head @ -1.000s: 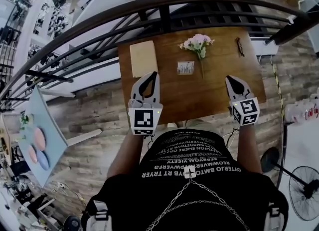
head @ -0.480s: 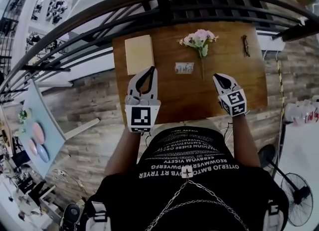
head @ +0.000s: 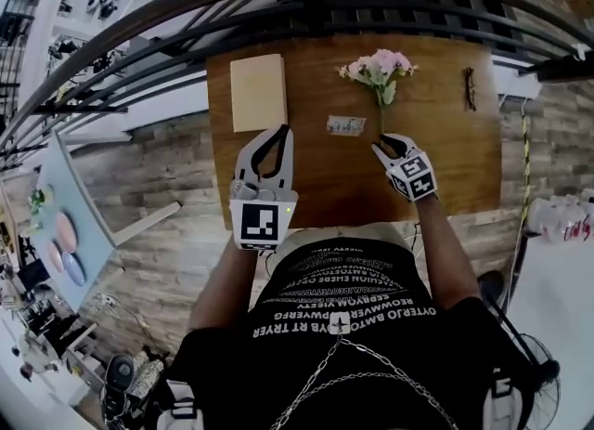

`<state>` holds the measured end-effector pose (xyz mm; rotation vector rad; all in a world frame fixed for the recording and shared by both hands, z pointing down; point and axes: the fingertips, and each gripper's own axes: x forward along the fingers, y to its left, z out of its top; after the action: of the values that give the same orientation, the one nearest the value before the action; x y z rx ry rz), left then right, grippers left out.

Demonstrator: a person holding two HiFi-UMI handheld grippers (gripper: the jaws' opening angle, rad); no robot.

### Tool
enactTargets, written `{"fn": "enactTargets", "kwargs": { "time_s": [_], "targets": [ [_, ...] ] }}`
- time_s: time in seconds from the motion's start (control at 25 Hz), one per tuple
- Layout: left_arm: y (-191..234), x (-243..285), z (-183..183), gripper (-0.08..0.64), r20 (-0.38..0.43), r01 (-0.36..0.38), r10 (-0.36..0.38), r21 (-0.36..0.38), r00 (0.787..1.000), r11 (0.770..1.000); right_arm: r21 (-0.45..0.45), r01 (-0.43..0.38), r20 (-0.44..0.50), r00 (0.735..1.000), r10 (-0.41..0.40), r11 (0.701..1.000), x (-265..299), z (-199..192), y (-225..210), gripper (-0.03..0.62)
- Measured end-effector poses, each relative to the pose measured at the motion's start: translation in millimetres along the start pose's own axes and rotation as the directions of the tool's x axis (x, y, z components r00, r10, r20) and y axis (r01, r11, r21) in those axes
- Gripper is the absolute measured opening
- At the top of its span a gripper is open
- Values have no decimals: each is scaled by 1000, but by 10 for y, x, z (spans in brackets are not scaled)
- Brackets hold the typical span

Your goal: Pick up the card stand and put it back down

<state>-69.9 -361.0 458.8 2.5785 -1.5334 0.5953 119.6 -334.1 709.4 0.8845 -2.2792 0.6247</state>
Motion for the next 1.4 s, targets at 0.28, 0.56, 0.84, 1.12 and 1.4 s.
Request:
{"fn": "enactTargets", "kwargs": {
  "time_s": [0.28,0.56,0.84,1.12,1.4],
  "targets": [
    [76,-47,-206,28,-51,-58,58,-2,997,998,72,-55,-44,997,59,996,489,-195,-78,172],
    [108,-120,-277,28,-66,-91,92,29,994,995,49,-114,-62,991,117,992,857,-313,-113,227],
    [120,-287,-449,28,-100,-112,113,15,988,994,15,-113,-55,992,114,993,1033,-176,-57,233],
    [173,-463,-356,28,-89,-117,120,37,989,992,31,-98,-36,994,99,995,877,-163,52,189],
    [147,-715,-350,28,-87,-108,111,46,990,993,108,-75,-23,997,78,991,706,-296,153,181]
  ]
}}
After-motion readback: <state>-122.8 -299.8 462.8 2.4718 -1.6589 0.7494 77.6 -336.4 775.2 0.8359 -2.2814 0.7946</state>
